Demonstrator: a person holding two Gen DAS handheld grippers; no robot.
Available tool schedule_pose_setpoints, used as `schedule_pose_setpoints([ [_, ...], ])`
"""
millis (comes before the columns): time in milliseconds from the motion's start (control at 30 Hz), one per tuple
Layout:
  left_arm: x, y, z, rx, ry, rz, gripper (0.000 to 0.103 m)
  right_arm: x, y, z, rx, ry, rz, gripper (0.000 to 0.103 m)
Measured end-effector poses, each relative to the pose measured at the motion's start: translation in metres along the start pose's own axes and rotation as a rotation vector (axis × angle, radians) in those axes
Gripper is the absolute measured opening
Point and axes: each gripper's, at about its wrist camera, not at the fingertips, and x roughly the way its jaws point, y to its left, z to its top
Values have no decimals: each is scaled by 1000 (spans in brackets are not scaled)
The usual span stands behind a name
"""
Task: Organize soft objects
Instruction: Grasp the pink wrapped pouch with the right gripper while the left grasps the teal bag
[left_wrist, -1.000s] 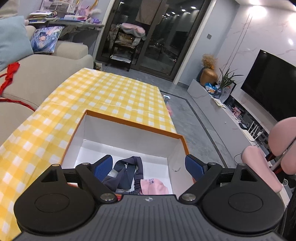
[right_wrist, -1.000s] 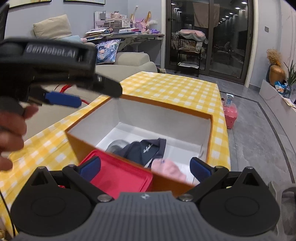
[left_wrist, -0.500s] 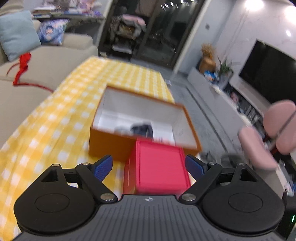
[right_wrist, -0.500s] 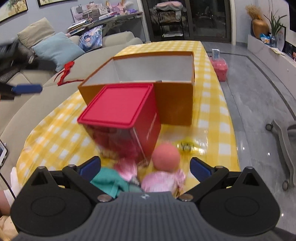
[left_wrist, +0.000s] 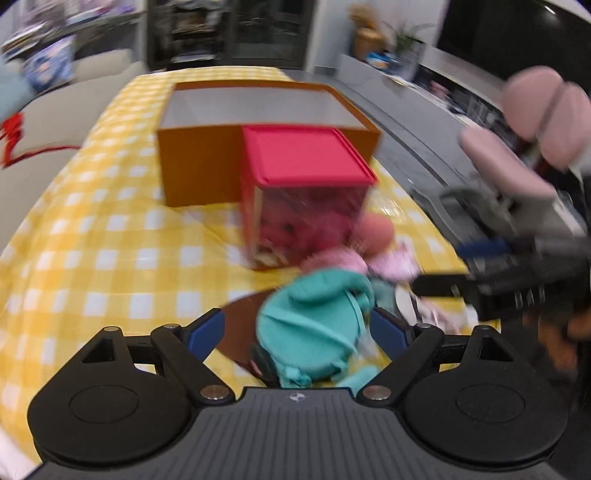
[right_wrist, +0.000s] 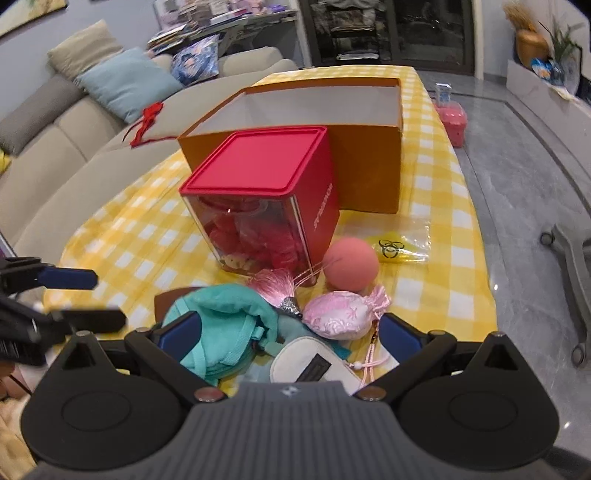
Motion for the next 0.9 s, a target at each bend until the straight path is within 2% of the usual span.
schedule_pose_setpoints([
  [67, 8, -2, -12, 22, 11, -18, 103, 5, 1, -1, -33, 17, -8, 100],
  [267, 27, 4, -37, -21, 52, -80, 103, 24, -7, -8, -103, 62, -56, 99],
  [433, 40, 7, -48, -26, 83, -72, 103, 40, -16, -10, -145, 71, -66, 91],
  [600, 43, 8, -53, -19, 96, -79, 103, 55, -20, -9, -136, 93, -41, 75],
  [733, 44, 7, -54, -19, 101, -77, 103, 56, -14, -10, -163, 96, -27, 68],
  [833, 42, 6, -54, -20, 98, -83, 103, 50, -11, -8, -177, 80, -27, 71],
  [867, 42, 5, -53, -19, 97, -84, 103, 49, -12, -7, -173, 70, -29, 79],
  [900, 42, 4, -53, -17, 97, -89, 103, 49, -15, -5, -154, 64, -33, 82],
])
